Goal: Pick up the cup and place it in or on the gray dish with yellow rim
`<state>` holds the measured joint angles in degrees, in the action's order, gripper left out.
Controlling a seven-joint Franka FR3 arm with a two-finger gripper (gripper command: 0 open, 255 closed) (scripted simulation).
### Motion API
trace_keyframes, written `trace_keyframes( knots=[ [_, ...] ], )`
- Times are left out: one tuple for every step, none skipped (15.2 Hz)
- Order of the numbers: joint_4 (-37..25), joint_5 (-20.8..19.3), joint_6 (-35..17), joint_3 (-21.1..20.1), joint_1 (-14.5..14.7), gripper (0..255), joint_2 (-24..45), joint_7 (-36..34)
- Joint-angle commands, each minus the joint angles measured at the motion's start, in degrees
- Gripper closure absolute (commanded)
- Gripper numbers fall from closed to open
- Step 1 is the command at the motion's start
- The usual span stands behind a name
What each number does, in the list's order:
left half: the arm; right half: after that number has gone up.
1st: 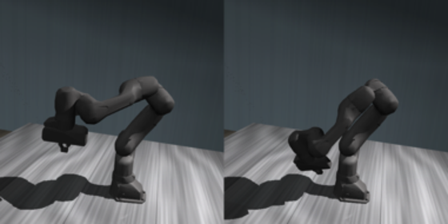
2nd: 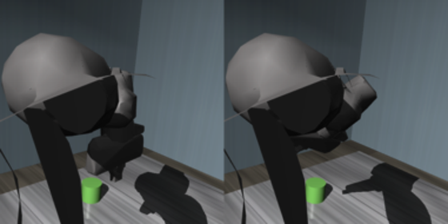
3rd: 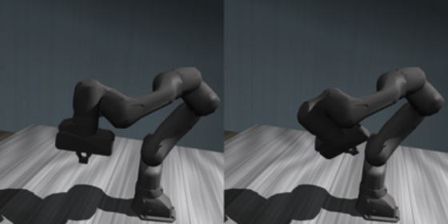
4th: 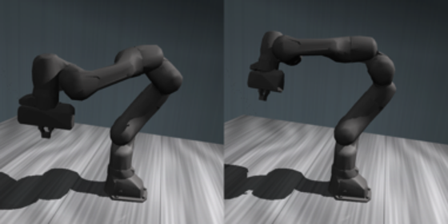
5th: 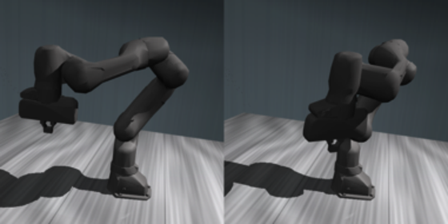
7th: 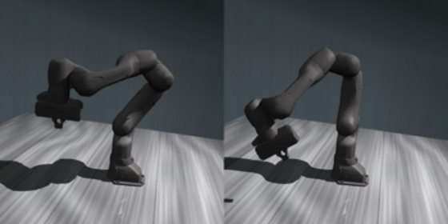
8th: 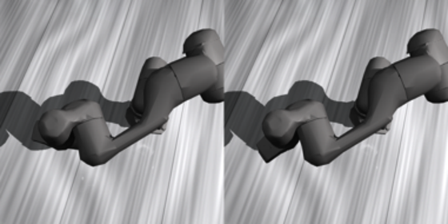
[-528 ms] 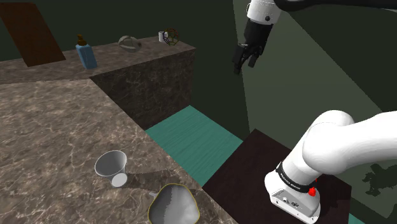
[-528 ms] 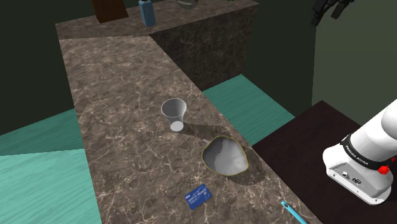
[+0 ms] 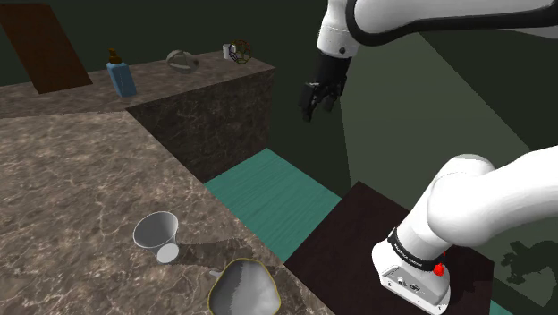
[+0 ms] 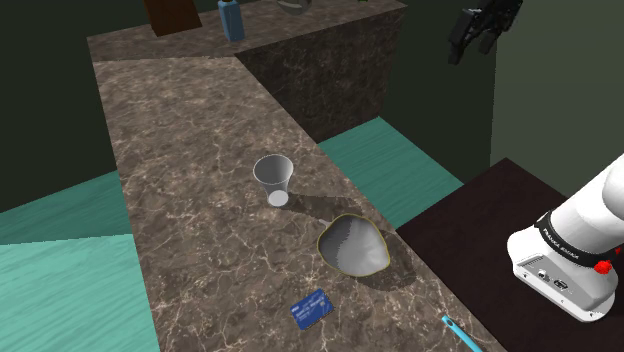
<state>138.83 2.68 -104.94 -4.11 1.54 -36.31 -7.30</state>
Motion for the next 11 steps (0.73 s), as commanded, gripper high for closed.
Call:
trace_keyframes(
  knots=[
    [0.28,1.4,-2.74,-1.03,0.92,0,2.5,-0.87],
    [0.37,2.07,-4.16,-1.58,1.4,0,3.85,-1.3],
    [0.41,2.74,-5.58,-2.12,1.87,0,5.25,-1.73],
    [0.37,3.38,-6.99,-2.68,2.32,0,6.7,-2.13],
    [0.27,4.01,-8.39,-3.23,2.78,0,8.19,-2.53],
    [0.11,4.62,-9.77,-3.78,3.23,0,9.73,-2.91],
    [-0.12,5.2,-11.14,-4.33,3.68,0,11.3,-3.29],
    [-0.42,5.76,-12.49,-4.88,4.12,0,12.92,-3.65],
    [-0.79,6.29,-13.81,-5.42,4.56,0,14.57,-4.01],
    [-1.21,6.8,-15.12,-5.97,4.98,0,16.25,-4.36],
    [-1.71,7.27,-16.39,-6.51,5.39,0,17.96,-4.7]
  ],
)
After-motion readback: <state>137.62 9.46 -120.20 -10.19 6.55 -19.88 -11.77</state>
